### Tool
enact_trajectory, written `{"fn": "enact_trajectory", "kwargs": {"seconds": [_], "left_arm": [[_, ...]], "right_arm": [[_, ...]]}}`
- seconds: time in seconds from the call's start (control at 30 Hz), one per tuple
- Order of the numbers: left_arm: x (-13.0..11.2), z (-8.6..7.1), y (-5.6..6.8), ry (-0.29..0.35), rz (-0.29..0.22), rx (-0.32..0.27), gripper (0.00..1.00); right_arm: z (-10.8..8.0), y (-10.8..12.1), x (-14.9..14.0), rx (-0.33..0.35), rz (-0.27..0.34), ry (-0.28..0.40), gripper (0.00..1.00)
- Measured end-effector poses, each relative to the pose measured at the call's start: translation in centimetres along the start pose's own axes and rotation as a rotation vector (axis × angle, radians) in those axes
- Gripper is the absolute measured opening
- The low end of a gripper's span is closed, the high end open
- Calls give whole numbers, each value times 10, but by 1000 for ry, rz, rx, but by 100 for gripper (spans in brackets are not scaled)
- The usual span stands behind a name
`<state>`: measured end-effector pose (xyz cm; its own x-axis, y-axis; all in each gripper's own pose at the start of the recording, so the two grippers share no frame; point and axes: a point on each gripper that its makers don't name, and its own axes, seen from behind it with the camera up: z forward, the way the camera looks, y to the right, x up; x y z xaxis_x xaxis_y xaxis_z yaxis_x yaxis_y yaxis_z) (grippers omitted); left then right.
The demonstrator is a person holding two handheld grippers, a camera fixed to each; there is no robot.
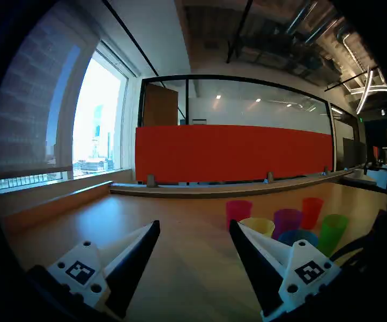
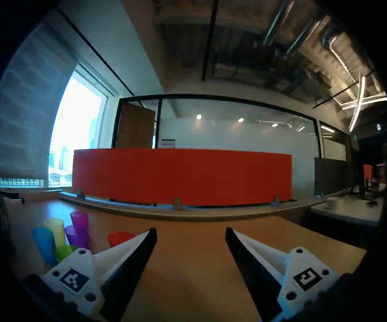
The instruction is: Pour water
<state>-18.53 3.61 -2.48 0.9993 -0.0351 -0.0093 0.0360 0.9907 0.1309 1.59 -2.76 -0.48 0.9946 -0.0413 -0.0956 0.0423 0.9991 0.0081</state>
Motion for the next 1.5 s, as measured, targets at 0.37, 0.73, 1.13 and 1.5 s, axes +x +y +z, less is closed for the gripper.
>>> {"fn": "enact_trajectory", "kwargs": {"seconds": [0.37,0.73,1.13,1.5], "left_arm": [[0,0,0,0,0,0,96],[0,0,0,0,0,0,98],[0,0,0,0,0,0,98],[0,0,0,0,0,0,98]], "right_arm": [[3,19,-23,-15,52,-47,99],[6,31,-26,-16,46,-47,99],[7,26,-33,-12,23,-64,99],[6,27,-31,-22,21,-69,99]]}}
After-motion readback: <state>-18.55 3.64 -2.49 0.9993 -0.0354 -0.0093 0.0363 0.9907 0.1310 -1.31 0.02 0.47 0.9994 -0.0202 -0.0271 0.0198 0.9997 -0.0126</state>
